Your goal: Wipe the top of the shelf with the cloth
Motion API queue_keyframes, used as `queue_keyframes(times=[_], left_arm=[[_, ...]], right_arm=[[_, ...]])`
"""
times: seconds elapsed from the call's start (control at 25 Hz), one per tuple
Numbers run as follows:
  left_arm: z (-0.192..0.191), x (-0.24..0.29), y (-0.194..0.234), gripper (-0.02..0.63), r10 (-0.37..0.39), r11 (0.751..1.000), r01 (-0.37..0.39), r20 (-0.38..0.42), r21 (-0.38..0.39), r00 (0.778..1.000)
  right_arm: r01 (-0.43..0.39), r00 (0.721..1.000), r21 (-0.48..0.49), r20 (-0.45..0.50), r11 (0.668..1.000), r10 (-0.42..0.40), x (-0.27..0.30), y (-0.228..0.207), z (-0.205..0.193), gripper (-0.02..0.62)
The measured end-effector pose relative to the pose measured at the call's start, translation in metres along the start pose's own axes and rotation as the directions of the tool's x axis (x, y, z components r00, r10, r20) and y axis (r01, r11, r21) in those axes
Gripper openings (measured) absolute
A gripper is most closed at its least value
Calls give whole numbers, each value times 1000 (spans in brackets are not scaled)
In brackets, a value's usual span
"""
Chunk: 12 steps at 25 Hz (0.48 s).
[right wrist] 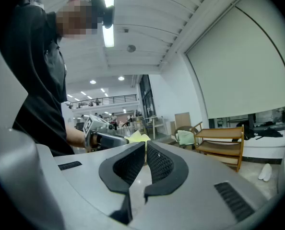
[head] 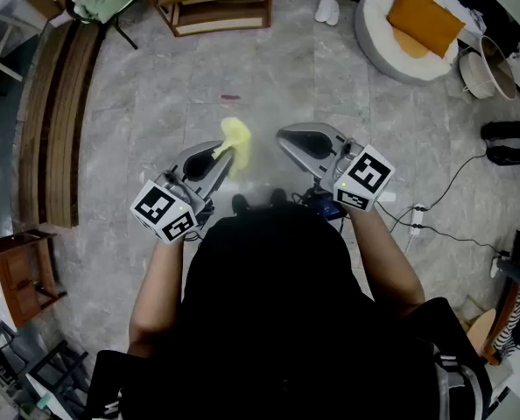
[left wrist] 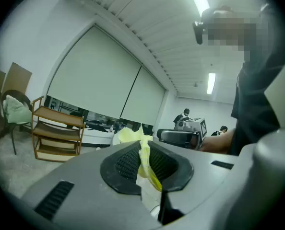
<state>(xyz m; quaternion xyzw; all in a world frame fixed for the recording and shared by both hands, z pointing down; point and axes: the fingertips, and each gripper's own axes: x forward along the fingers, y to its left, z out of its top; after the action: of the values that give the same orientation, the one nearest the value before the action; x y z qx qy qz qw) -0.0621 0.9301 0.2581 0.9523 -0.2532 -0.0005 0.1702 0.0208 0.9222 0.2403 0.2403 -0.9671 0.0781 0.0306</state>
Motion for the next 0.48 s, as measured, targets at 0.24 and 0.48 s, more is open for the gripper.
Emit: queue_keyframes(times=[0.24,0.48], left_arm=[[-6,-25,13,31,21,1000,-21,-30,17,999],[-8,-56,48,31,17,998,-17,-14,-52,1000]], right_arm=[[73,996,20,-42,997,-72,22,0,-14,26],[120,993,21,-23,993,-120,45,-11,-10,28]])
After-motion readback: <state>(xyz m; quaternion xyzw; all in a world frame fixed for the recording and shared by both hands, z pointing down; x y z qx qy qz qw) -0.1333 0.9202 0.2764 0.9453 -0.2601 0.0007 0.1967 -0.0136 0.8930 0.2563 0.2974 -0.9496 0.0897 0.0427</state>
